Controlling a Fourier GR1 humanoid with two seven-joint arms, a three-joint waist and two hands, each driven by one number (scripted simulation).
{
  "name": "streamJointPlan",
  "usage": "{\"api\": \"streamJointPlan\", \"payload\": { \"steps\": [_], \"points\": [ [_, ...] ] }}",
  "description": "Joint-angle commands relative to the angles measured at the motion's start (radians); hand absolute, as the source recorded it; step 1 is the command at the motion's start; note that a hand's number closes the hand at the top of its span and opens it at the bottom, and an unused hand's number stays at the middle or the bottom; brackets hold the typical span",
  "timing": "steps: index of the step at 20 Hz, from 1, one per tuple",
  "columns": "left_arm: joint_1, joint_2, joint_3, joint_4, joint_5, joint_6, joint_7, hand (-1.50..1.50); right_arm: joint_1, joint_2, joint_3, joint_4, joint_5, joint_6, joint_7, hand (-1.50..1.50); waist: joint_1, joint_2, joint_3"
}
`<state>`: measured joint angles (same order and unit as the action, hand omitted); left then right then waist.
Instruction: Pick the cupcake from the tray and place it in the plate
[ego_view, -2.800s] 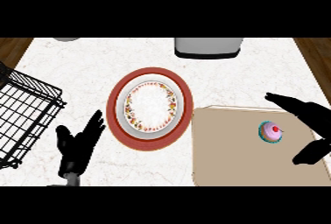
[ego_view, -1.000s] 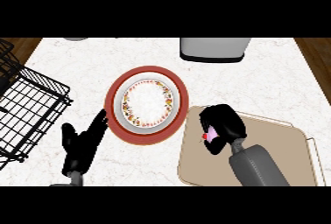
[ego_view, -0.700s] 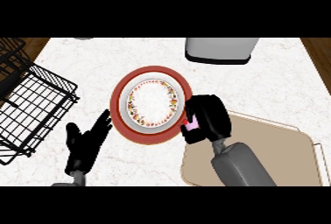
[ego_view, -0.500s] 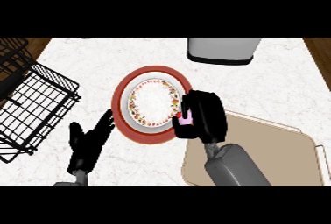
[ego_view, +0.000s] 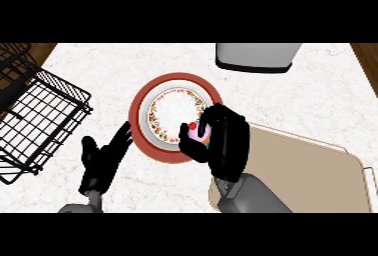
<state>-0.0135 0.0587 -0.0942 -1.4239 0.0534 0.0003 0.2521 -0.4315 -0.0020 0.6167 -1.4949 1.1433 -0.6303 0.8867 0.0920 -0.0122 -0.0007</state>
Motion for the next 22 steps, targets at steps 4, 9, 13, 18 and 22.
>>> {"api": "streamJointPlan", "payload": {
  "steps": [4, 9, 13, 18, 22],
  "points": [
    [0.006, 0.002, -0.007, -0.004, -0.007, -0.001, 0.0, 0.0, -0.061, 0.002, 0.091, 0.097, 0.201, -0.207, 0.322, 1.5, -0.01, 0.009, -0.001],
    [-0.009, -0.01, 0.015, 0.011, -0.001, 0.021, -0.007, 0.0, -0.082, 0.002, 0.057, 0.186, 0.361, -0.27, 0.423, 1.5, -0.033, 0.016, 0.0],
    [-0.032, 0.035, 0.041, 0.007, 0.01, -0.006, 0.011, 0.0, -0.126, 0.002, 0.023, 0.235, 0.398, -0.28, 0.487, 1.5, -0.034, 0.017, 0.001],
    [-0.046, 0.015, 0.032, -0.018, 0.014, 0.004, 0.033, 0.0, -0.196, 0.002, -0.019, 0.364, 0.398, -0.337, 0.505, 1.5, -0.022, 0.023, 0.002],
    [0.004, -0.004, 0.016, 0.028, -0.009, 0.007, -0.057, 0.0, -0.249, 0.002, -0.096, 0.47, 0.349, -0.408, 0.451, 1.5, -0.023, 0.029, 0.002]
  ]
}}
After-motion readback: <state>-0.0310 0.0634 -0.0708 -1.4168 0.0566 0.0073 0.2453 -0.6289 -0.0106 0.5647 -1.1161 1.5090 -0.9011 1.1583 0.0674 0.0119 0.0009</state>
